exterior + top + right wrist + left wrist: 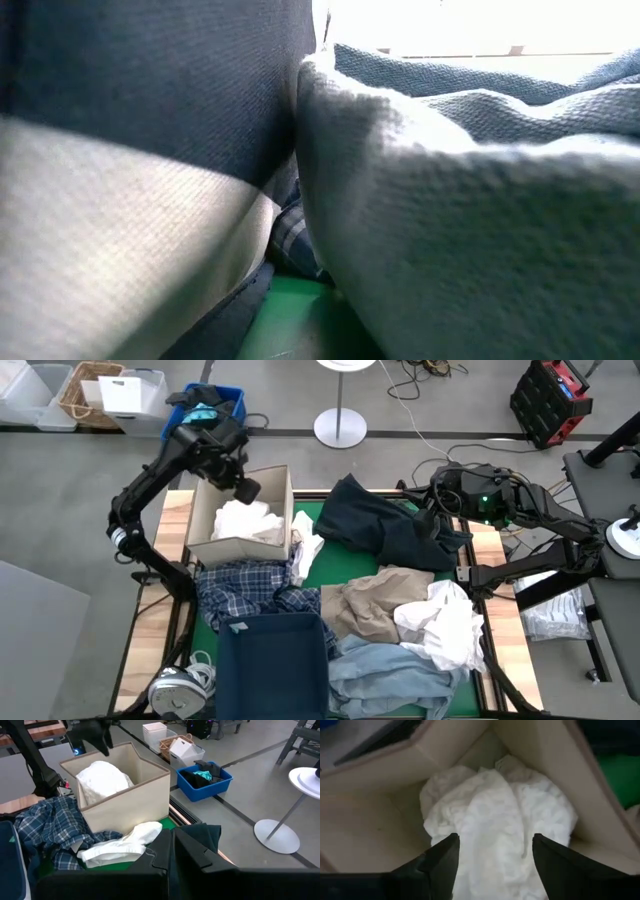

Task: Sort clothes
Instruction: Put the white dress into the white laundry organizer, then put the light brown shorts into the blue laundry organizer

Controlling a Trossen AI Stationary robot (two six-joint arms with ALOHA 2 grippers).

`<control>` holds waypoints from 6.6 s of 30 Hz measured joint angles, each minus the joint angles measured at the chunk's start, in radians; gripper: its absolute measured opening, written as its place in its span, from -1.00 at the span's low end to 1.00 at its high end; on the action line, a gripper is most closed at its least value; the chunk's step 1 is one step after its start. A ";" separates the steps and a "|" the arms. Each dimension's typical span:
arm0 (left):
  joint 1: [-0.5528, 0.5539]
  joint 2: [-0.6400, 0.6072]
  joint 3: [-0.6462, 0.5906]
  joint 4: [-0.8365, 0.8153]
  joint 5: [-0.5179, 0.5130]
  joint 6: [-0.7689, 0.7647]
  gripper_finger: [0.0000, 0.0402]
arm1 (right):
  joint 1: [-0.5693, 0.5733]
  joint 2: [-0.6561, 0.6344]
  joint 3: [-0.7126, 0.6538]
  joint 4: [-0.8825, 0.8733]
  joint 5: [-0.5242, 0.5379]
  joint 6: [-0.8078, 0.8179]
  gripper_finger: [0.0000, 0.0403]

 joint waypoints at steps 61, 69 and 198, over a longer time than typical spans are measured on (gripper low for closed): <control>-0.182 -0.121 0.028 0.041 -0.152 -0.122 -1.00 | 0.000 0.055 -0.013 -0.076 -0.026 0.021 -0.94; -0.534 -0.190 0.096 0.237 -0.332 -0.149 -1.00 | 0.022 0.084 -0.036 -0.139 -0.319 0.066 -0.94; -0.719 -0.108 0.149 0.768 -0.079 0.020 -1.00 | 0.131 0.149 0.163 0.148 -0.270 -0.162 -0.10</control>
